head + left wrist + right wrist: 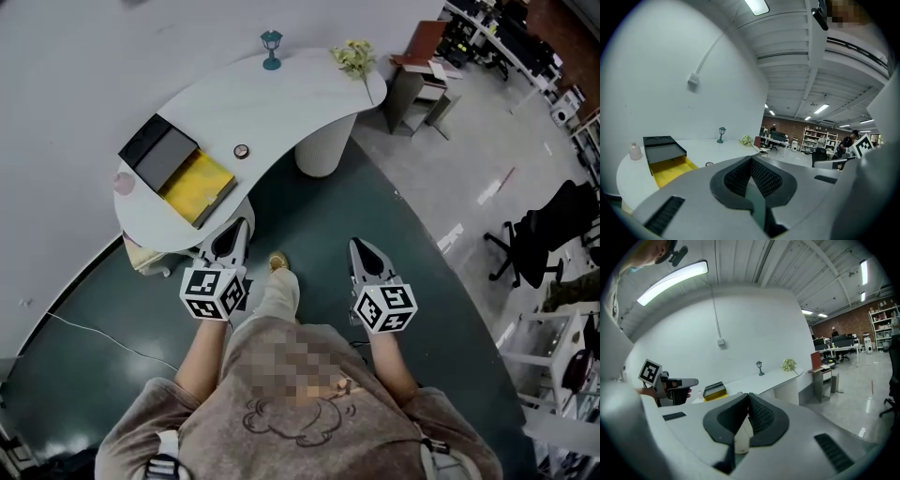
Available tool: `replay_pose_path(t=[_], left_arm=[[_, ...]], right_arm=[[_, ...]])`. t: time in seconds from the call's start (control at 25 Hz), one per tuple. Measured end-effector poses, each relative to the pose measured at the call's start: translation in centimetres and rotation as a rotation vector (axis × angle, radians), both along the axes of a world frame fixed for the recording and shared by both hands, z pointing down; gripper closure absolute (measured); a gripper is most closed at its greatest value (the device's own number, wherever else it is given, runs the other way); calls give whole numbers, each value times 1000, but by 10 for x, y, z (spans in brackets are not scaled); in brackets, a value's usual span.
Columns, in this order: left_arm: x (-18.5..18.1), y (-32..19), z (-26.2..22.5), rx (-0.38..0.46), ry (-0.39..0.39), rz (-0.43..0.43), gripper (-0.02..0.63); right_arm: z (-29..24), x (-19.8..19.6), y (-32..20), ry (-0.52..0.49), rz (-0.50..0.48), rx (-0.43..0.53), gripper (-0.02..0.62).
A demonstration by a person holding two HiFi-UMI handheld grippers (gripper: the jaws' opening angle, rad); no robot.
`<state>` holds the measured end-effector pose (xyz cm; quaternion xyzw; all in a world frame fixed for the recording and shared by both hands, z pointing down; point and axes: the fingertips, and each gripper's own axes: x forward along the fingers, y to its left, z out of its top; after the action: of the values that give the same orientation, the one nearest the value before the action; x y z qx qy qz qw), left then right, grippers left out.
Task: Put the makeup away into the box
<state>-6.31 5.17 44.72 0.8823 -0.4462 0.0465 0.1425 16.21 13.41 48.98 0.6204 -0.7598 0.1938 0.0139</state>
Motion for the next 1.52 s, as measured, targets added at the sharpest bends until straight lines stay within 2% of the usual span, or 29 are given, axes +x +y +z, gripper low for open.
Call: replay_pose_path(t=[0.52, 1.08, 1.52], left_arm=[[25, -112, 0, -18, 25, -11, 584], [17, -232, -3, -37, 13, -55, 584], [14, -269, 0, -66, 10, -93, 584]], right_arm=[[-4, 25, -115, 14, -7, -15, 592], [-16, 11, -254, 17, -77, -17, 592], [-22, 3, -307, 18, -135, -24, 592]])
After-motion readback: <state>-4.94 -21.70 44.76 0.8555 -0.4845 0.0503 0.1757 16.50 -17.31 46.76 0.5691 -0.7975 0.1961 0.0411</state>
